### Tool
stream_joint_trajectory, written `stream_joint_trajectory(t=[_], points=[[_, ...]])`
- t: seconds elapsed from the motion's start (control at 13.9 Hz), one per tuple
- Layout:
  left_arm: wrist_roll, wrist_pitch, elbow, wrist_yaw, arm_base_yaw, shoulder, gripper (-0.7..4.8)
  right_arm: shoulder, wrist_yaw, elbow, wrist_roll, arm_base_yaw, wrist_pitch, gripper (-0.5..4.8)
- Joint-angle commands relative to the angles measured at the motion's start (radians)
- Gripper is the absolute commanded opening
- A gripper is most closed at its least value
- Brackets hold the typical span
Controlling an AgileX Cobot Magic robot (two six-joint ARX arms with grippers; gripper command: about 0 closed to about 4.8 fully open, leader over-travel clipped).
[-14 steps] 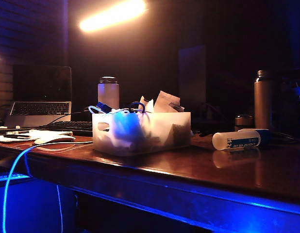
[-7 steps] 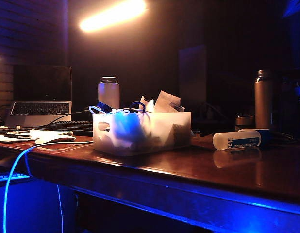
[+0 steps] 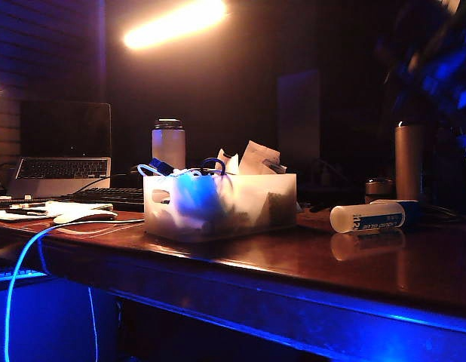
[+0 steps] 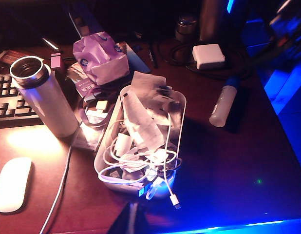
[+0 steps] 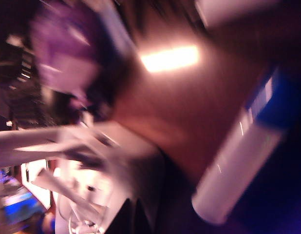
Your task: Pick up the liquid glue and place it into the translucent box.
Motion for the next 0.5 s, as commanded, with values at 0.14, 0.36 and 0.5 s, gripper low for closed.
stream_joint_trajectory(t=[0.14,0.36,0.5], points=[[0.002,0.008,0.003,0.031,0.0,-0.003,-0.05,0.096,-0.023,0.006,0.1,0.002,0.026,4.79],[0.002,0.008,0.003,0.042,0.0,-0.003,-0.05,0.107,0.107,0.006,0.168,0.007,0.044,4.79],[0.002,0.014,0.003,0.056,0.0,-0.003,-0.05,0.121,0.137,0.006,0.179,0.007,0.092,4.79]])
